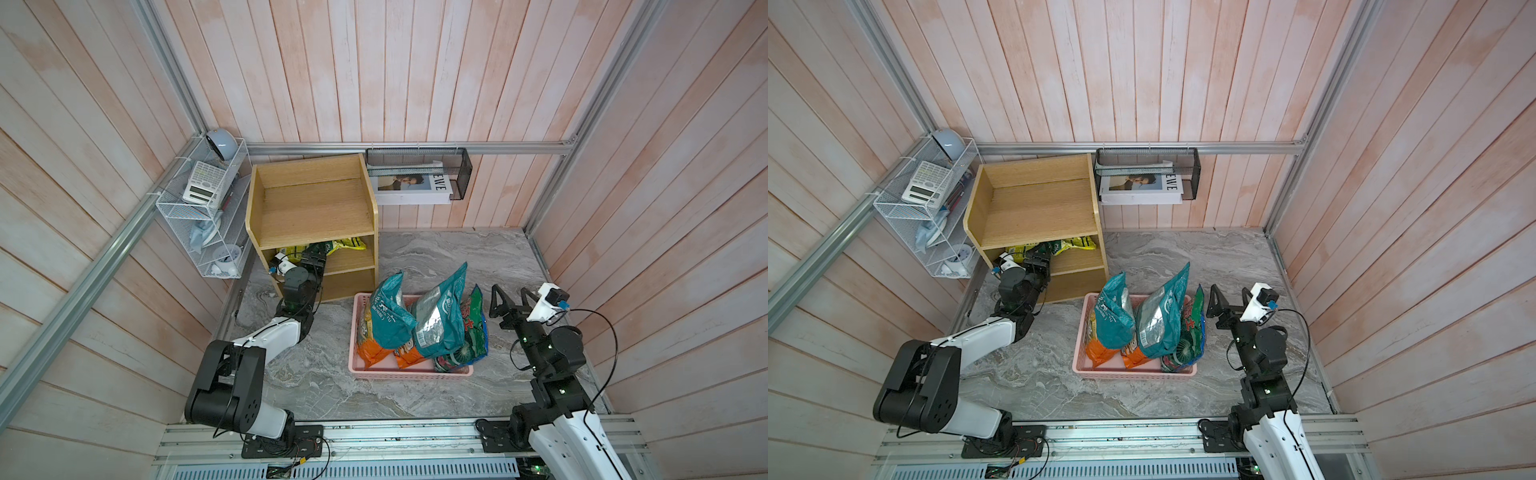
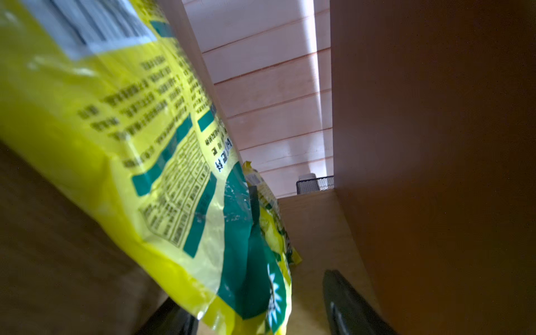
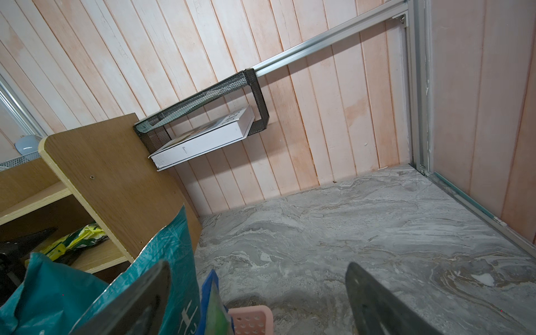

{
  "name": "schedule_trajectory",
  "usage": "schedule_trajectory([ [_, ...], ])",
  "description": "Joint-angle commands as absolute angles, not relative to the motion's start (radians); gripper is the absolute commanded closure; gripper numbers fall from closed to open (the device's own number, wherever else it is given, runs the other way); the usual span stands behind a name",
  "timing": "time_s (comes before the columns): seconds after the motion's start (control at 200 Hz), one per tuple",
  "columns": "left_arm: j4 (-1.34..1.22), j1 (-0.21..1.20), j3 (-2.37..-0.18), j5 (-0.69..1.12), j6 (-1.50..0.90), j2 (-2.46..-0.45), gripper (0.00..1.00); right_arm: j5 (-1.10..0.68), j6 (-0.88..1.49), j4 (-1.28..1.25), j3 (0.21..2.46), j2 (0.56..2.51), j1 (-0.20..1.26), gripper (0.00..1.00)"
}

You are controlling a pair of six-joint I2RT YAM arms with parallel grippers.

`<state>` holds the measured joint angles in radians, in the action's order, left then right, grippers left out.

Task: Take down the fertilizer bag from the shelf
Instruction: Pick up the fertilizer bag from the shelf.

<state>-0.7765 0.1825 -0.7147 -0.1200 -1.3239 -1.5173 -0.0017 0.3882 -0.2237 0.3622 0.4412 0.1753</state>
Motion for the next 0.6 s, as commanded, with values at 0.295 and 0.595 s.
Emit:
schedule_trajectory([
  [0.295,-0.723,0.159,-0.738,-0.136,-1.33,-1.564,1.0,-0.014,0.373,-0.232,0.368,0.437,0.179,0.02],
  [0.595,-0.533,0.159,-0.694,-0.188,-1.264,-1.309,1.0,-0.014,0.373,-0.233,0.368,0.438,0.178,0.02],
])
